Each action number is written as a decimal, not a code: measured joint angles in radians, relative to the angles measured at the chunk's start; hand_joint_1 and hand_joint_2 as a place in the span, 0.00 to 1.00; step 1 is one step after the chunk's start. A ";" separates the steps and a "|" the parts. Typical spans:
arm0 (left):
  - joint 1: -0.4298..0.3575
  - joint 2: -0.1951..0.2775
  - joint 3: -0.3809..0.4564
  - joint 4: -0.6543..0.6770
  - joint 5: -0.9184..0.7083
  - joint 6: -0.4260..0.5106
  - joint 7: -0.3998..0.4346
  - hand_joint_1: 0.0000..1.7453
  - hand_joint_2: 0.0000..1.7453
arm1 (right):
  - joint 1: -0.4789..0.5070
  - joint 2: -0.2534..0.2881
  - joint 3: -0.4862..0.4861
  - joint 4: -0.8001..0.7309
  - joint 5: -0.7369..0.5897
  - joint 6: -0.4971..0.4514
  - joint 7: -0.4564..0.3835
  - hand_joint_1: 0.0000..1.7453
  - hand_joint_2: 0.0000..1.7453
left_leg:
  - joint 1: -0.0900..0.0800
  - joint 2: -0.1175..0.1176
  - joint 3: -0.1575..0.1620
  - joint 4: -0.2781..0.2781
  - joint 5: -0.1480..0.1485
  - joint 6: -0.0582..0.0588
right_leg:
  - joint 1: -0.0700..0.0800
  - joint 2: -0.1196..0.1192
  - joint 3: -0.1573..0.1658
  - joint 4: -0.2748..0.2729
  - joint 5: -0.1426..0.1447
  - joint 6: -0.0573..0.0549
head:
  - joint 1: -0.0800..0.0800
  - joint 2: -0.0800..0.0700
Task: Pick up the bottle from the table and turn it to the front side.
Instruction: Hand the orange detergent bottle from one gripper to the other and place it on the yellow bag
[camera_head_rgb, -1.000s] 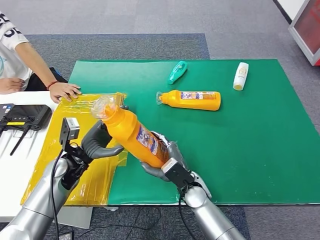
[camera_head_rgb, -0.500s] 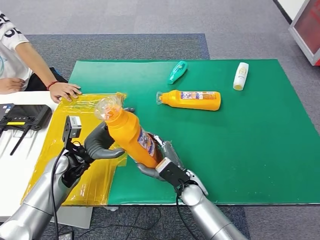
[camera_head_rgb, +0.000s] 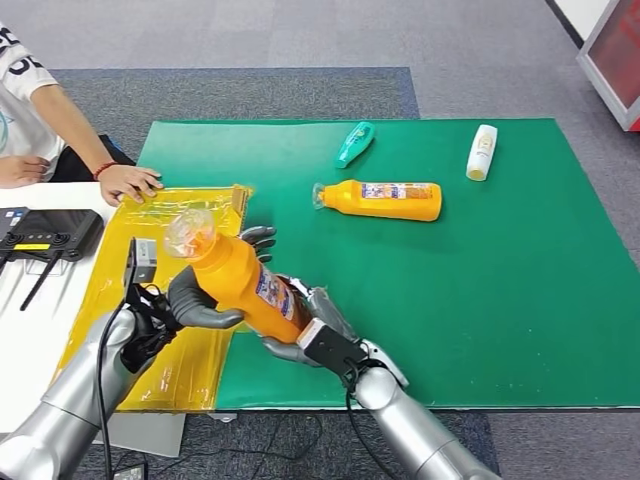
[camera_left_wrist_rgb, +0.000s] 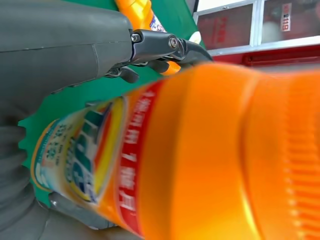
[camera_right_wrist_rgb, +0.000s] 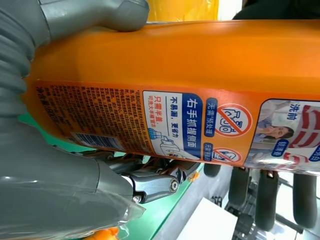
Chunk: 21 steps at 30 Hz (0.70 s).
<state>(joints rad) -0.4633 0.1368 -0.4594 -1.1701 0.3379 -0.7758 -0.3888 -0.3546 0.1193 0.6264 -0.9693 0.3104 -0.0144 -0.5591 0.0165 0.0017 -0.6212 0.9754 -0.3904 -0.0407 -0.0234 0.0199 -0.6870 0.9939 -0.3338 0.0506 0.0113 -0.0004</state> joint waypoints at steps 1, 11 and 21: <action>-0.003 0.001 -0.003 0.001 -0.005 -0.002 -0.003 0.00 1.00 | -0.004 0.000 0.002 0.006 0.000 0.005 0.002 1.00 1.00 | 0.000 0.000 0.000 0.000 0.000 0.000 | 0.000 0.000 0.000 0.000 0.000 0.000 | 0.000 0.000; -0.009 0.010 -0.015 0.010 -0.023 -0.009 -0.027 0.00 1.00 | -0.034 0.004 0.022 0.059 0.002 0.045 0.029 1.00 1.00 | 0.000 0.000 0.000 0.000 0.000 0.000 | 0.000 0.000 0.000 0.000 0.000 0.000 | 0.000 0.000; -0.005 0.017 -0.014 0.011 -0.027 0.003 -0.036 0.00 1.00 | -0.051 0.009 0.029 0.121 0.014 0.047 0.053 1.00 1.00 | 0.000 0.000 0.000 0.000 0.000 0.000 | 0.000 0.000 0.000 0.000 0.000 0.000 | 0.000 0.000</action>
<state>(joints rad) -0.4681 0.1541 -0.4730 -1.1594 0.3108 -0.7731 -0.4250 -0.4051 0.1285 0.6554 -0.8484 0.3247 0.0328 -0.5056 0.0165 0.0016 -0.6216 0.9754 -0.3903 -0.0407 -0.0234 0.0198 -0.6873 0.9940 -0.3337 0.0506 0.0112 -0.0004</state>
